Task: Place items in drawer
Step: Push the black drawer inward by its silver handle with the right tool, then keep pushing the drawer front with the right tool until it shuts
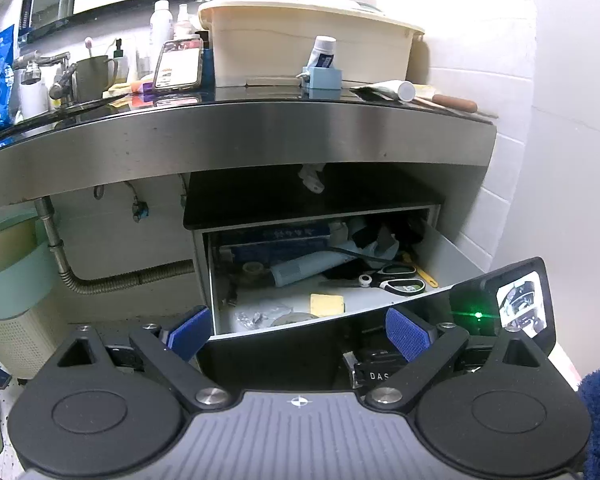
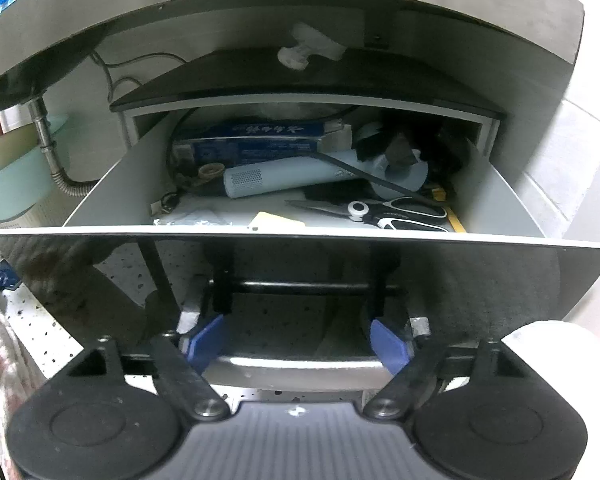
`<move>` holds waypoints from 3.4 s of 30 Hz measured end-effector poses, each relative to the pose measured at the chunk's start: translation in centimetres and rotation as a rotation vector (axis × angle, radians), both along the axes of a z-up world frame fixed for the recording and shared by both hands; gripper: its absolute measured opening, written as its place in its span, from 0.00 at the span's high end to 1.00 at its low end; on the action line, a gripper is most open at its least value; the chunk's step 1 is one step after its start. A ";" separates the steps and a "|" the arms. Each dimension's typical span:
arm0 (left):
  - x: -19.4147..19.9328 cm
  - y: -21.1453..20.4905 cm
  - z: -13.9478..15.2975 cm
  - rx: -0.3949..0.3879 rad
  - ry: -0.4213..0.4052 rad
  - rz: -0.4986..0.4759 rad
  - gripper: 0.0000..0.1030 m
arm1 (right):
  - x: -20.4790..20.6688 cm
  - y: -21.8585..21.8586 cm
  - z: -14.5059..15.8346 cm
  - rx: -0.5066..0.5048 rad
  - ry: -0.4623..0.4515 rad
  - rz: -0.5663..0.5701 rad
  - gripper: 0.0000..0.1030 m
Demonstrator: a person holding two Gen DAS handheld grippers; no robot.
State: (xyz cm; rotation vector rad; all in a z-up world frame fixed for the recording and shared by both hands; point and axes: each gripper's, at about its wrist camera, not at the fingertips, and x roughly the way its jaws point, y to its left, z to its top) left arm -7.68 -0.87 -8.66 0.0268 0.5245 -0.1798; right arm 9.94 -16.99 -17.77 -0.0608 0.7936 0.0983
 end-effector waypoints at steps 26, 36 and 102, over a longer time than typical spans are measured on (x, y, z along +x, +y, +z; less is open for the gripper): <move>-0.2 -0.2 -0.4 0.003 0.023 -0.010 0.08 | 1.2 0.7 -0.6 -0.002 -0.022 -0.015 0.13; -0.1 -0.2 -0.4 0.000 0.029 -0.012 0.08 | 1.2 0.9 -0.8 -0.004 -0.027 -0.018 0.13; 0.1 -0.4 -0.5 0.018 0.062 -0.021 0.08 | 0.2 1.2 -1.0 -0.004 -0.078 -0.015 0.14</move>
